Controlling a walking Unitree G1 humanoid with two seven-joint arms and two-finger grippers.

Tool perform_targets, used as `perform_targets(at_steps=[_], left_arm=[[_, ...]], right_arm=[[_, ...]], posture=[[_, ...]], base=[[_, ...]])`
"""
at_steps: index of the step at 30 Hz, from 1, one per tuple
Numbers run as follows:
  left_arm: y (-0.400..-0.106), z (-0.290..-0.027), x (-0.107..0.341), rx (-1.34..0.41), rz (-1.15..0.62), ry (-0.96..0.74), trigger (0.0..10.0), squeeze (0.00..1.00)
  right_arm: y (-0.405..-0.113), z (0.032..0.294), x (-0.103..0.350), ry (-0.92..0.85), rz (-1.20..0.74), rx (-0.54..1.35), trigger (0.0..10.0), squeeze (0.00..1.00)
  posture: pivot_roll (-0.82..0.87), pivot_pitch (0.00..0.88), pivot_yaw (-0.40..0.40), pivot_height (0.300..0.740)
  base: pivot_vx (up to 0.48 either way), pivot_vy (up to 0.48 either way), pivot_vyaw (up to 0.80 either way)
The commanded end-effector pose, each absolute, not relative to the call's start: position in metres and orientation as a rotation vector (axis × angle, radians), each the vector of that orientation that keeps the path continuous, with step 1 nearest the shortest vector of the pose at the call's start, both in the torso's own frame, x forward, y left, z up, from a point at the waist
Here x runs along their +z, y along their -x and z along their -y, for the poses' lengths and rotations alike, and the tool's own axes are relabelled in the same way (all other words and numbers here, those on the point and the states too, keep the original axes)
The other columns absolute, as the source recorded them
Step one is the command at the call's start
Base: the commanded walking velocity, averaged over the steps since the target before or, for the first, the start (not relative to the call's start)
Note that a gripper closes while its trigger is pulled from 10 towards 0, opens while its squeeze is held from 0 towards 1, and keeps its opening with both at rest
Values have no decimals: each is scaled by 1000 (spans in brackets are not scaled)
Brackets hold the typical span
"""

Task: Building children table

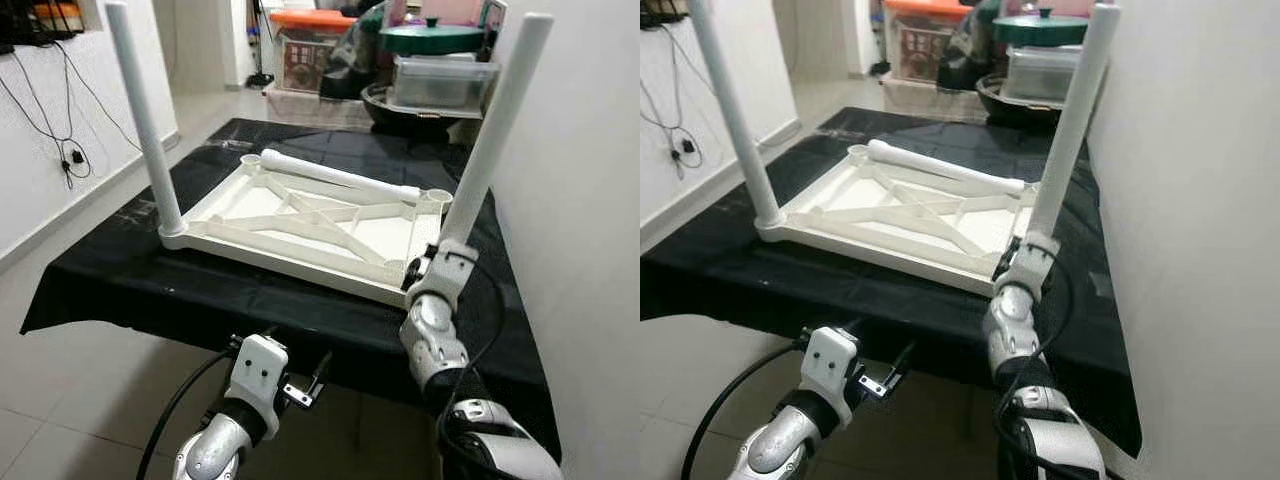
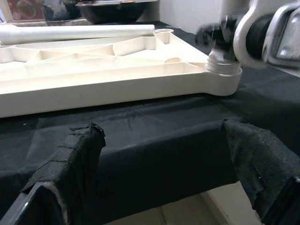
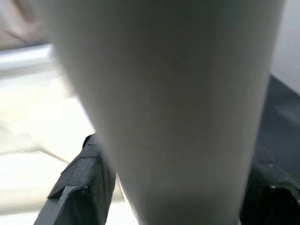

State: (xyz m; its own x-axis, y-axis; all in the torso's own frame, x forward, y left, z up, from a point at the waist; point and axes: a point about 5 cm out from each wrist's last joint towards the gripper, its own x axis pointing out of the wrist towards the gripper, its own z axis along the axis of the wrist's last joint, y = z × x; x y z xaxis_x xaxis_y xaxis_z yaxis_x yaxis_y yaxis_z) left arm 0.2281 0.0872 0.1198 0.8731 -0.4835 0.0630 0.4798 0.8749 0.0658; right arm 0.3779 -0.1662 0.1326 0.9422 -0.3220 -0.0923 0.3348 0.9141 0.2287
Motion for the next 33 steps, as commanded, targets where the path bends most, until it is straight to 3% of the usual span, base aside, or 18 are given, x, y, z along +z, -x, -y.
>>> perform_targets(at_steps=[1, 10, 14, 17, 23, 28, 29, 33], left_arm=[[-227, -87, 115, -509, 60, -62, 10000, 0], [-227, -87, 114, -514, 59, -64, 10000, 0], [-227, -87, 115, -517, 60, -66, 10000, 0], [-227, -87, 115, -516, 61, -67, 10000, 0], [-228, -88, 116, -514, 63, -66, 10000, 0], [-228, -87, 116, -515, 63, -65, 10000, 0], [-228, -87, 116, -515, 63, -65, 10000, 0], [-228, -87, 116, -514, 64, -66, 10000, 0]], right_arm=[[-384, 159, 152, -274, 41, -196, 10000, 0], [-390, 173, 180, -215, 132, 225, 10000, 0], [-381, 159, 183, -186, 43, 725, 10000, 0], [-373, 149, 179, -118, -21, 934, 10000, 0], [-364, 132, 171, -11, -106, 1184, 10000, 0], [-365, 125, 173, -37, -105, 1221, 10000, 0], [-365, 121, 174, -43, -100, 1238, 471, 0], [-367, 115, 176, -39, -82, 1219, 0, 0]], posture=[[213, 0, -63, 740], [208, 0, -55, 740], [218, 0, -60, 740], [218, 0, -61, 740], [219, 0, -58, 740], [225, 0, -63, 740], [226, 0, -62, 740], [227, 0, -64, 740]], base=[[0, 0, 0], [0, 0, 0], [0, 0, 0], [0, 0, 0], [0, 0, 0], [0, 0, 0], [0, 0, 0], [0, 0, 0]])
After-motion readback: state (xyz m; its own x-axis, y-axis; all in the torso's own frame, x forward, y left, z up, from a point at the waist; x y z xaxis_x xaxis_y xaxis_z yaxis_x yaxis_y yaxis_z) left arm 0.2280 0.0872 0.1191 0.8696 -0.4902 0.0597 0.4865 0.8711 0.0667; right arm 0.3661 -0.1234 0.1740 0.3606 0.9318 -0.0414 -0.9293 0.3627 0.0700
